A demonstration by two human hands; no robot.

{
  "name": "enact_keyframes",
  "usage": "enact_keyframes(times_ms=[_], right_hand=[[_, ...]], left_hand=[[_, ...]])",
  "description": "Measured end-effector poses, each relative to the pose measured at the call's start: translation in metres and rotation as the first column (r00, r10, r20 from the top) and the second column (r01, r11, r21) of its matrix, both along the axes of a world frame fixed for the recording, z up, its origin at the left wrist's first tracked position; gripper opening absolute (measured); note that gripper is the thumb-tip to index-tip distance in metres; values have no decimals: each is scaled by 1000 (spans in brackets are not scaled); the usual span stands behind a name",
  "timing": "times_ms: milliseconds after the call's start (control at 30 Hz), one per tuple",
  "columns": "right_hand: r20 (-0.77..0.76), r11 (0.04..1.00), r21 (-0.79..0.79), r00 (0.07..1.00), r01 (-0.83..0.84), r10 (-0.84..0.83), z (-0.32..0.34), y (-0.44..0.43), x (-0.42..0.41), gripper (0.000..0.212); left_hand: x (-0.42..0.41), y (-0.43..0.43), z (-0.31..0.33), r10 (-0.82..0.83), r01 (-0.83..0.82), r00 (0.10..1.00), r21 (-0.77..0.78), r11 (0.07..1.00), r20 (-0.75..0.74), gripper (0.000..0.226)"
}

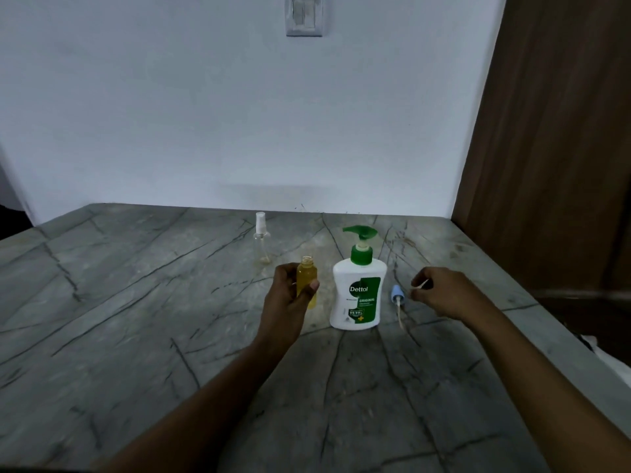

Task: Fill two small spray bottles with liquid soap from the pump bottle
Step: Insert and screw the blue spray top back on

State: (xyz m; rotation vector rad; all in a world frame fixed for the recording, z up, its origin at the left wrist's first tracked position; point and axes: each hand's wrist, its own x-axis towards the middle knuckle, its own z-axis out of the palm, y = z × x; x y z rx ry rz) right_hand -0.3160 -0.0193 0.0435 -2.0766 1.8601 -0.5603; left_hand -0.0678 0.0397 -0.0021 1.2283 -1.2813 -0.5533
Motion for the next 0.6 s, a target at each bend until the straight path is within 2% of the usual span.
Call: enact_keyframes(times_ms=[200,400,467,533,600], right_hand=[[-99,992,52,989,117,-111,-23,-28,17,45],[-98,989,44,986,142,-138,-32,-39,27,40],[-3,980,93,984,175,-176,-23,-35,23,42],[268,980,146,948,134,-170,-5,-22,17,39],[589,988,151,799,34,-118,18,0,12,27]], left_hand=[[6,-3,-8,15,-16,999,40,999,42,29],[13,-3,-7,-14,14,1000,77,997,7,30],[15,-2,-6,-25,26,1000,71,997,-12,30],[19,-2,-4,-25,27,999,66,997,-28,30],[25,-2,-1,-32,33,999,60,998,-17,29]])
